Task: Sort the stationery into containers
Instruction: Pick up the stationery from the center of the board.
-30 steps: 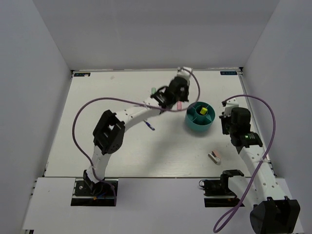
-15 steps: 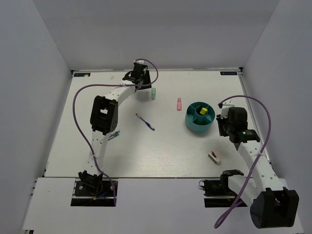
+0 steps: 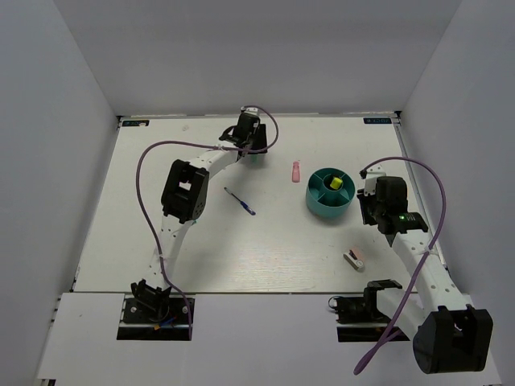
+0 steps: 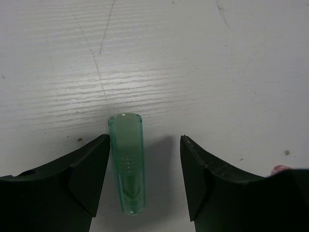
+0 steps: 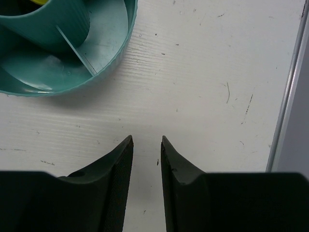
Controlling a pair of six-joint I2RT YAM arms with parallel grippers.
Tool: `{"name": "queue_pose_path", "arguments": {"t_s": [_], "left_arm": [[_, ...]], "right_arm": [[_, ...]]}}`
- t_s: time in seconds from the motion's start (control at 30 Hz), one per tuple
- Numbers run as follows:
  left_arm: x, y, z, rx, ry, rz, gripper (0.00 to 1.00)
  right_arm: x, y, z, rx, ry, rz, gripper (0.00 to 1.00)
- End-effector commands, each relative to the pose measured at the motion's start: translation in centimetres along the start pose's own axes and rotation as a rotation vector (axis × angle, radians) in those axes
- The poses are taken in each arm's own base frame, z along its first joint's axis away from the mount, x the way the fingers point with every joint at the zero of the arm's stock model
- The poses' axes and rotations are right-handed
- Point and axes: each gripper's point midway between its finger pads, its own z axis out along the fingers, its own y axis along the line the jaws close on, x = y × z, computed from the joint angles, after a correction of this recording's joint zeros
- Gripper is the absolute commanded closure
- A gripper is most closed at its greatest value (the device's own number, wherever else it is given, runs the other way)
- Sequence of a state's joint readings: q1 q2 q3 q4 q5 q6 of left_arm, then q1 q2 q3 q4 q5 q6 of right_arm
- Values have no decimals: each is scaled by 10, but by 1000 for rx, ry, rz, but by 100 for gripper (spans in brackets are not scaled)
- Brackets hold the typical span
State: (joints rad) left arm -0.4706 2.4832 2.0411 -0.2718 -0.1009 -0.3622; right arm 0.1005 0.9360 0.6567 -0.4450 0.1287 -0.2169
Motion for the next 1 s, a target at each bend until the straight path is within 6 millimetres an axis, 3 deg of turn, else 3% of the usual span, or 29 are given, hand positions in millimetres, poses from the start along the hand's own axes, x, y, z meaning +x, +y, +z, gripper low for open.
{"name": "queue_pose_path", "arguments": {"t_s": [0.0,0.3,0.4,0.6,0.73,0.87,0.97], "left_arm": [[-21,-3,-4,-26,-64,38,30],[3,4,-2,-103,-9,139,32],[14,-3,-3,-101,7,169,32],[25,7,-2,-177,22,218,38],[29,17,-6,-213,36,227,56],[23,21,-14,-214,26,205,81],[13,8,-30,-162,14,173,92]], "right_arm": [[-18,-5,-4,20,-49,-10,66],[-19,-6,-5,26,-56,-6,66],[-24,-7,-6,28,-74,-10,66],[-20,-7,-8,27,-65,-4,66],[-21,-6,-9,26,-71,0,66],[-22,-5,-9,20,-79,0,66],[-21,-5,-10,18,-81,0,66]]}}
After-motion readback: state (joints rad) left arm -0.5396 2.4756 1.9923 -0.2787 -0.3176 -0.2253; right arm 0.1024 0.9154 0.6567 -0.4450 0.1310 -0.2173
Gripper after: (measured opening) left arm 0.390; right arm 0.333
